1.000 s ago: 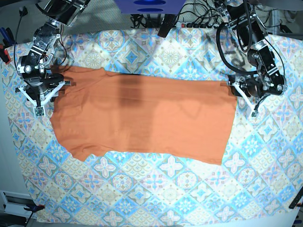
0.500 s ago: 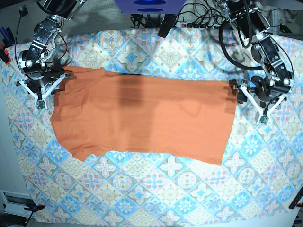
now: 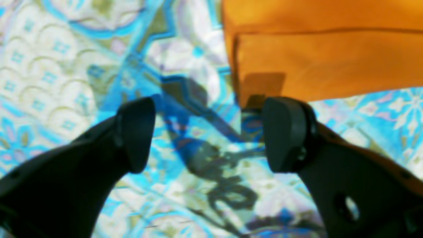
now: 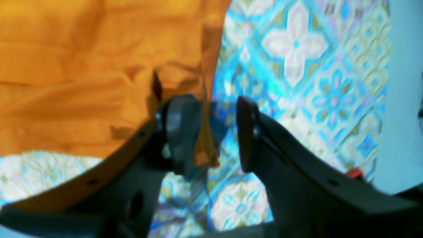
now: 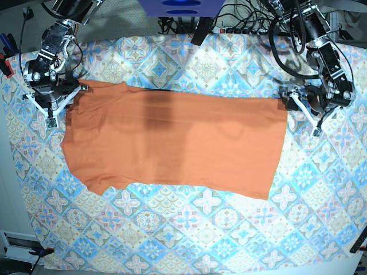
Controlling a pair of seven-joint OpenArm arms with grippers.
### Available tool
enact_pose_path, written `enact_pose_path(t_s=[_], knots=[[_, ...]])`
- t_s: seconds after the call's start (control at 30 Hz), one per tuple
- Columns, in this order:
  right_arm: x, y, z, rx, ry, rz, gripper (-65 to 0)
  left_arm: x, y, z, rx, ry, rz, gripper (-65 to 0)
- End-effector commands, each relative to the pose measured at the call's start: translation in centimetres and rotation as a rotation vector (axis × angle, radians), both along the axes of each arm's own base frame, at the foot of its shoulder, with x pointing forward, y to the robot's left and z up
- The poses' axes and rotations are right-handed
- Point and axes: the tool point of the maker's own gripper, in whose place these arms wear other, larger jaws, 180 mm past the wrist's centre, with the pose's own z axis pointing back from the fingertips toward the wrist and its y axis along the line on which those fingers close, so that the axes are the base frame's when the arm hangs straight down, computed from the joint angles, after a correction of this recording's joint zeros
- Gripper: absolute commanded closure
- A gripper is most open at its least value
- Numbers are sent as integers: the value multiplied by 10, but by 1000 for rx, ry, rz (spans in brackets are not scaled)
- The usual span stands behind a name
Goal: Fold the T-shirt properly
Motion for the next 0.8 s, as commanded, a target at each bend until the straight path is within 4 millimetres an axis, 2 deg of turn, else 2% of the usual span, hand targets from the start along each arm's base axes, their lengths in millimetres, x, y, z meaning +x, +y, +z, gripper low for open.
enact_pose_path(t_s=[0.0,0.13,0.27,0.47,0.67,0.77], knots=[[5,-4,6,-11,-14,0,-228,12,6,13,16,-52,-5,-500],[1,-4,3,-11,11,-6,-290,12,6,13,17,-51,-6,-500],[2,-5,4,-11,11,-7,-352,17,-8,10,22,-36,-68,-500],[3,-3,3,-3,12,-3,-356,19,-11,10,21,-45,-79,-500],[-12,9,-26,61,102,58,-356,20,-11,9,16,-64,-79,-500],[-3,15,-31,95,104,77,-356,14,-12,-4,-10,-26,-68,-500]])
